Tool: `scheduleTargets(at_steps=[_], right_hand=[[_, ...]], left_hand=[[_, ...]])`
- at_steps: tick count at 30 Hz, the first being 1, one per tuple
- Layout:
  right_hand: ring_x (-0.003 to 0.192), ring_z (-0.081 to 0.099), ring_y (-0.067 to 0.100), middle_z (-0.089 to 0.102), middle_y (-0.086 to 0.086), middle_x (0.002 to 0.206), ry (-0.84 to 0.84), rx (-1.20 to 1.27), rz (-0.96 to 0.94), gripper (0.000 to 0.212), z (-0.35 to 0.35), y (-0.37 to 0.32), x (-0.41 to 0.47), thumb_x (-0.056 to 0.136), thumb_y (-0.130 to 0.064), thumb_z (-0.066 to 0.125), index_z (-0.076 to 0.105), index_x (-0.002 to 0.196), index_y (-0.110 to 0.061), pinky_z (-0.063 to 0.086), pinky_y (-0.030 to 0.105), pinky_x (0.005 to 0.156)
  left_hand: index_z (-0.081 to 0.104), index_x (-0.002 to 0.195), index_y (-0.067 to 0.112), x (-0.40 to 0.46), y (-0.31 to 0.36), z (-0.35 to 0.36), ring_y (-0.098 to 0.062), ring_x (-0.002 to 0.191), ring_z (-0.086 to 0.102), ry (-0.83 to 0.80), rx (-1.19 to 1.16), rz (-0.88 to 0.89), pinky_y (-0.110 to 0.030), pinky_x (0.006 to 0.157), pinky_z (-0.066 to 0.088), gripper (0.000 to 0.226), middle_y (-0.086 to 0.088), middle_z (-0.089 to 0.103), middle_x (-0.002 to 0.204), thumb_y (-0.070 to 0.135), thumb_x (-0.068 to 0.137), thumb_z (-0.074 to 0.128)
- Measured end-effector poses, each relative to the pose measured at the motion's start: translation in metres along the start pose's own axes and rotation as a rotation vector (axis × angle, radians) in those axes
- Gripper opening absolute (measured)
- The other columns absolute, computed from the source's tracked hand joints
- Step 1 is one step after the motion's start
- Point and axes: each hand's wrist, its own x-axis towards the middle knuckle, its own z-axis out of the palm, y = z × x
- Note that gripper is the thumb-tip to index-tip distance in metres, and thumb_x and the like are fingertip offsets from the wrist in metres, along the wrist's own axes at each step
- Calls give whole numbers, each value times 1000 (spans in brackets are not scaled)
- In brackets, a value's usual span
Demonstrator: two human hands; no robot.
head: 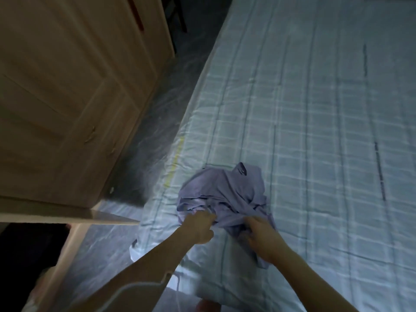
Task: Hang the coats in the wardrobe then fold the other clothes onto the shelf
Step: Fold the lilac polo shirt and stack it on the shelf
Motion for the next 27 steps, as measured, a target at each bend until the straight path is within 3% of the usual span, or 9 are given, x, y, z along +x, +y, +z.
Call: scheduleTargets(at_steps=[6, 9, 11, 14, 16, 18, 21, 24, 27], right_hand=[[119, 51, 36, 47, 13, 138, 27, -11, 3, 68, 39, 16, 50, 77, -27, 55, 43, 142, -11, 48, 39, 87], [95, 59, 35, 46, 12, 124, 81, -61, 13, 53, 48, 21, 53, 74, -32, 67, 52, 122, -14, 50, 37, 63], [88, 60, 33, 44, 10, 123, 114, -89, 31, 43, 43, 23, 48, 78, -26, 66, 53, 117, -14, 44, 35, 58], [89, 62, 32, 58, 8, 105, 174, -49, -32, 15, 29, 33, 39, 80, -17, 64, 65, 95, -16, 48, 39, 68], [78, 59, 30, 58, 4, 84, 234, 90, -9, 5, 12, 40, 32, 85, -18, 56, 54, 81, -21, 48, 38, 65], [75, 56, 25, 57, 3, 78, 213, 337, 62, 12, -19, 33, 21, 98, -17, 47, 48, 86, -17, 44, 29, 63], [77, 54, 21, 59, 7, 82, 247, 539, 109, 14, -81, 16, 3, 99, -18, 50, 53, 95, -4, 36, 14, 56], [65, 47, 10, 53, 2, 68, 384, 607, 36, 24, -161, 5, -21, 88, -23, 68, 56, 83, -3, 35, 17, 53], [68, 51, 10, 57, -4, 76, 257, 204, -117, 31, -240, 10, -49, 72, -17, 81, 55, 89, -18, 36, 18, 57]], left_hand=[[27, 145, 19, 39, -9, 46, -29, 124, 47, 142, 18, -68, -38, 86, 44, 71, -6, 47, 138, 27, 83, 62], [48, 121, 17, 40, -12, 60, -25, 68, 65, 270, 30, -115, -28, 49, 34, 79, -3, 68, 78, 20, 51, 83], [70, 104, 12, 37, -17, 65, -20, 46, 59, 359, 101, -107, -24, 45, 33, 72, 1, 62, 54, 20, 35, 87], [75, 88, 19, 27, -22, 47, -19, 58, 64, 392, 178, -108, -29, 54, 45, 33, 1, 65, 64, 20, 55, 76], [71, 78, 21, 23, -24, 24, -24, 69, 64, 465, 162, -86, -32, 56, 47, 19, -2, 64, 75, 15, 66, 58], [67, 74, 14, 15, -21, -2, -30, 69, 65, 488, -20, -41, -36, 55, 52, 26, -9, 63, 76, 17, 74, 41], [64, 107, 7, -7, 8, -62, -33, 92, 66, 466, -459, -45, -36, 77, 52, 59, -19, 68, 100, 45, 87, 23], [56, 95, 24, -40, 40, -142, -24, 71, 64, 409, -502, 57, -29, 57, 43, 31, -2, 65, 79, 53, 94, 45], [48, 90, 24, -67, 52, -216, -18, 75, 60, 407, -43, 239, -29, 58, 40, 22, 7, 56, 83, 40, 83, 62]])
